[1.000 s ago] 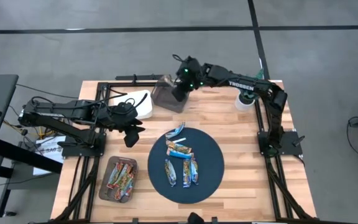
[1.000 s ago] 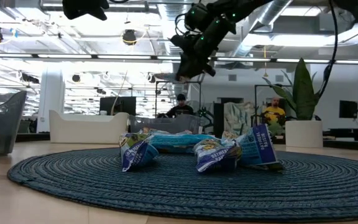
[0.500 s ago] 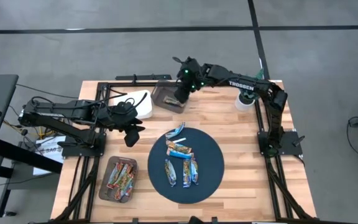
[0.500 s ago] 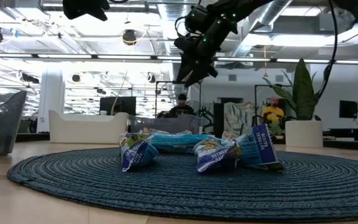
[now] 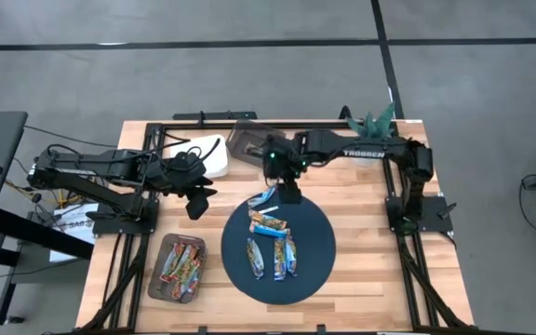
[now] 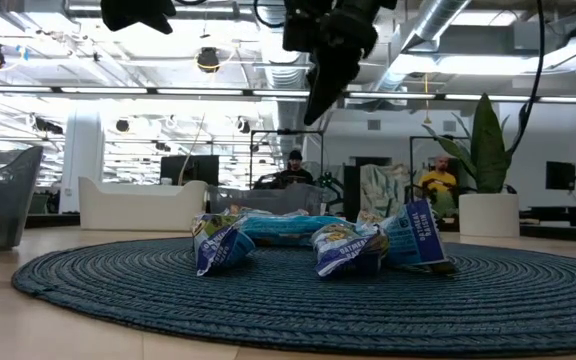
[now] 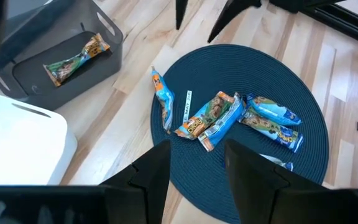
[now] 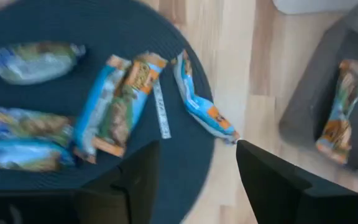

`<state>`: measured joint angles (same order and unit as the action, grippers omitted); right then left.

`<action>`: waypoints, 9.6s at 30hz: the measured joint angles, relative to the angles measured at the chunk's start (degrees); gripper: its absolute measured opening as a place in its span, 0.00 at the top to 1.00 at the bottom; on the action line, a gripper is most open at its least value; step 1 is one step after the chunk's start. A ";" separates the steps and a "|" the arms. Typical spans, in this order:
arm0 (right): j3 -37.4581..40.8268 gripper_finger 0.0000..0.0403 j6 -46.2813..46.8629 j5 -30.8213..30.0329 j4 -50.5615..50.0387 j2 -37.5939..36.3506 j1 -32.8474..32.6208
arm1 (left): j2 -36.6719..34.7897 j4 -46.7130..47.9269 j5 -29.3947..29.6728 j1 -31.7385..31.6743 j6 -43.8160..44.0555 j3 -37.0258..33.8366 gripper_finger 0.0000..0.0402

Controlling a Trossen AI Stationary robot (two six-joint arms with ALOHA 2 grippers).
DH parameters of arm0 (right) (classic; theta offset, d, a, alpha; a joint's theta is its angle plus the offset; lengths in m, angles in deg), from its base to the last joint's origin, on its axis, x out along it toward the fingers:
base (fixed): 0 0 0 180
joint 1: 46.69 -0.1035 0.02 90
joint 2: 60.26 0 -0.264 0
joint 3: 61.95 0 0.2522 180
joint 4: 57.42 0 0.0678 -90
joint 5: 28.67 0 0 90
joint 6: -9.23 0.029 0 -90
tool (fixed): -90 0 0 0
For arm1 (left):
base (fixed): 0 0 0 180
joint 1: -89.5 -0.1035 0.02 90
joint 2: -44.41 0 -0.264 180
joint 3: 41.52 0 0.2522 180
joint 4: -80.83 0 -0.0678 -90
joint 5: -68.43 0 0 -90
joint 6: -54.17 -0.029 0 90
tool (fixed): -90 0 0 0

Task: Pick and place Granola Bars by type
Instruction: Put the yellow granola bar into the top black bin

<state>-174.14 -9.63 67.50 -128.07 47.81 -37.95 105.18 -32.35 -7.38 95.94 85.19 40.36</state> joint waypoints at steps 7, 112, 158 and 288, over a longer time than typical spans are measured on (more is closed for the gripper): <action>3.30 0.52 -5.65 -2.19 9.10 0.02 -2.77 | 0.00 0.02 0.00 0.00 -0.43 0.00 0.65; -31.47 0.45 10.77 4.40 -19.89 19.98 7.64 | 10.47 5.38 5.25 0.33 -3.69 0.02 0.65; 28.10 0.59 26.90 2.68 31.52 -2.01 -11.71 | 10.46 6.55 4.40 0.33 -1.86 0.00 0.65; -4.09 0.50 18.79 -0.19 11.44 5.58 10.11 | 10.49 5.95 6.16 0.33 1.64 0.00 0.65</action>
<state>-178.23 9.16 67.31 -116.63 53.39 -27.84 115.67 -26.41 -1.21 96.26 86.83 40.36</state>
